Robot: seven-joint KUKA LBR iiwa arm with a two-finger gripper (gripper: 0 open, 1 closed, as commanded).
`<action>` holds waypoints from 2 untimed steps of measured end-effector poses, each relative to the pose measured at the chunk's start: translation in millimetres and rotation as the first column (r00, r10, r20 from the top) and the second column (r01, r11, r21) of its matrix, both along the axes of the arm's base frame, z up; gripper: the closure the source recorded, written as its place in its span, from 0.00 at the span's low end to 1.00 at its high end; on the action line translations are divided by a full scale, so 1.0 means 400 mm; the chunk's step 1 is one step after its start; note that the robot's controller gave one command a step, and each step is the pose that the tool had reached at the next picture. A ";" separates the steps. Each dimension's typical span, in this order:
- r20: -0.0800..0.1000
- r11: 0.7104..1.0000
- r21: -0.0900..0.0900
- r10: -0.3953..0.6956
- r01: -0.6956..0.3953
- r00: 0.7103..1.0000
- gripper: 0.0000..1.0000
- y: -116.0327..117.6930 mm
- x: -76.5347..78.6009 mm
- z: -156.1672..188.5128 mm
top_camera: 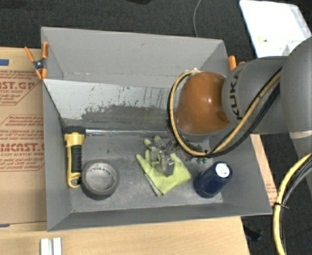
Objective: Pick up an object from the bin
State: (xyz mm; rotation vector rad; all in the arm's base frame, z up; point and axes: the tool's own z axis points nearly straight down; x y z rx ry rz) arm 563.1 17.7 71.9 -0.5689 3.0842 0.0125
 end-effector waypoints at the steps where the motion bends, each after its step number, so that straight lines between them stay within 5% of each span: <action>1: 0.000 1.000 0.000 0.000 0.000 1.000 1.00 0.000 0.000 0.000; 2: 0.000 1.000 0.000 0.000 0.000 1.000 1.00 0.000 0.000 0.000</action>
Offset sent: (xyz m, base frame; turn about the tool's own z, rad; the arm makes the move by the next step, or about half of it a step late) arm 0.0000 0.0000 0.0000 0.0000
